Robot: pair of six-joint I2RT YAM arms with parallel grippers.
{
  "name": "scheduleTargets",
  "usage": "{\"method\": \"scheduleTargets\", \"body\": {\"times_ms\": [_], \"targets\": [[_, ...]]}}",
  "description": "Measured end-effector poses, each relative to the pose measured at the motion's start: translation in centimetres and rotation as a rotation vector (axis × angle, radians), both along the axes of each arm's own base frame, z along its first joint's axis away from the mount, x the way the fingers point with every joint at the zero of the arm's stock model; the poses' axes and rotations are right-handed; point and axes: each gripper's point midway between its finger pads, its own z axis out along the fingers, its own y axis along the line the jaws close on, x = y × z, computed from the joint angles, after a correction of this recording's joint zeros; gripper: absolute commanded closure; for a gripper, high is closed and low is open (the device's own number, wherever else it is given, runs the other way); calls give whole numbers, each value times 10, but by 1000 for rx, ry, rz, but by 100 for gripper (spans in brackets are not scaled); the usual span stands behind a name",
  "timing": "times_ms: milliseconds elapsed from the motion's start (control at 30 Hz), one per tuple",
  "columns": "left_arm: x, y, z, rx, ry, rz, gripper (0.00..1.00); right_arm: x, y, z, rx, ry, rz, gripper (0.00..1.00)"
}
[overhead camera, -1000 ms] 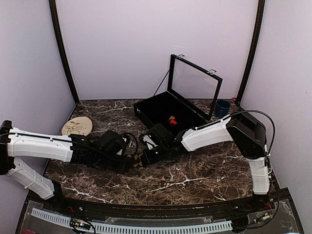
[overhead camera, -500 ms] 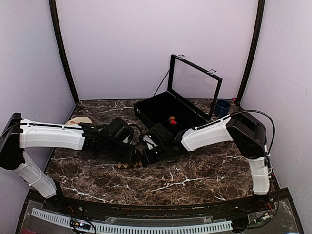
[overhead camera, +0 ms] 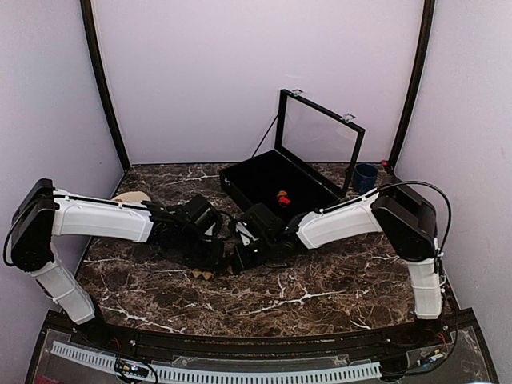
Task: Roll the socks
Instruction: Fold the sock at the center of the board.
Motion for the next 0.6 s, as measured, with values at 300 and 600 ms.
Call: {"method": "scheduleTargets", "body": {"times_ms": [300, 600], "targets": [[10, -11, 3, -29, 1, 4, 100, 1, 0, 3, -6, -17, -11, 72], [17, -9, 0, -43, 13, 34, 100, -3, -17, 4, -44, -20, -31, 69]]}}
